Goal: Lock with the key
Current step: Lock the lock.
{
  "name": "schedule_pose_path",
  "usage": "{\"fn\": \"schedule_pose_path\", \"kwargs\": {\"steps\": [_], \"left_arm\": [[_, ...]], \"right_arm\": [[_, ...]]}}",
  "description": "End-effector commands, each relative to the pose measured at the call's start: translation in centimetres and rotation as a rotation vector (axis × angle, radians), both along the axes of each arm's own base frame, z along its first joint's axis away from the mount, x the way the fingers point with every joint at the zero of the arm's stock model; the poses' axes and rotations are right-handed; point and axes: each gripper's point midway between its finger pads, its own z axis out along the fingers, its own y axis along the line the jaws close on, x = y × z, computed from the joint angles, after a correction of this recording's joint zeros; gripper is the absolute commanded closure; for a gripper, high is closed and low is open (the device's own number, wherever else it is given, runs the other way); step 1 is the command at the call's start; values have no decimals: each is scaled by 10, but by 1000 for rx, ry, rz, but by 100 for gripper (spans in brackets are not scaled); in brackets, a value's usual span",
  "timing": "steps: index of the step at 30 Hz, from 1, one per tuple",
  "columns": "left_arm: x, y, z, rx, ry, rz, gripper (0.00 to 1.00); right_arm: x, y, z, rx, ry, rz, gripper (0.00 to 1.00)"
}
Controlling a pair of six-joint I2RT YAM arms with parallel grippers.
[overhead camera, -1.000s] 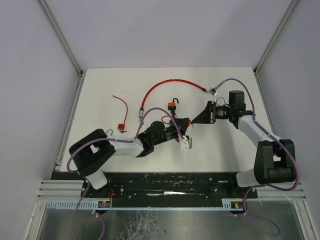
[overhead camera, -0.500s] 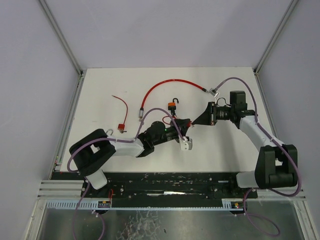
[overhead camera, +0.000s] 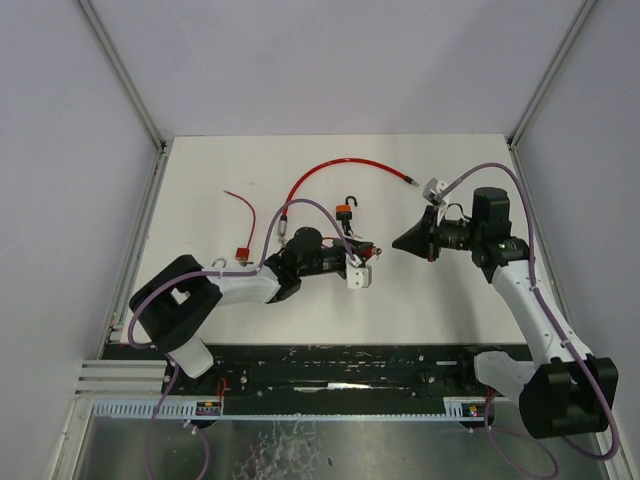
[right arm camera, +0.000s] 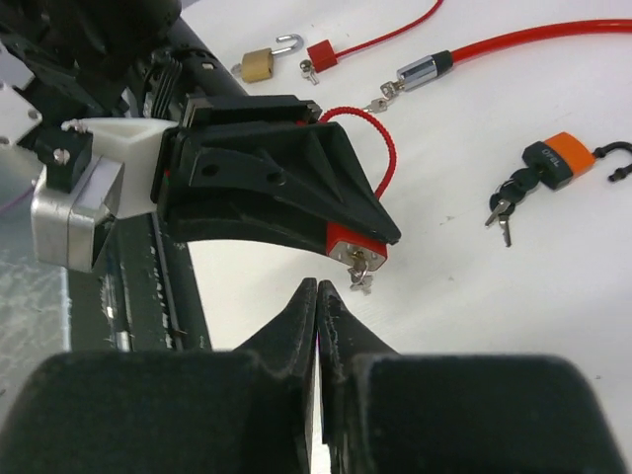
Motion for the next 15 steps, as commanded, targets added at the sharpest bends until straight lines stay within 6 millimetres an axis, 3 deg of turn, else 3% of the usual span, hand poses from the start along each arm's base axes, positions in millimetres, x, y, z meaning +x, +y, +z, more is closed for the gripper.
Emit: {"fn": "schedule_pose_path", "kwargs": {"steps": [1, 3, 7, 15], "left_arm": [[-9, -9, 30, -79, 1, -71, 100], [-10, -9, 34, -95, -1, -71, 100], [-20, -9, 45, -142, 2, -108, 100], [-27, -10, 47, -151, 3, -147, 100]], "right_arm": [[4, 1, 4, -28, -153, 2, 83], [1, 3, 2, -10, -133, 27, 66], [-2, 8, -9, 20, -116, 78, 46], [-25, 8, -21, -1, -287, 221, 41]]}}
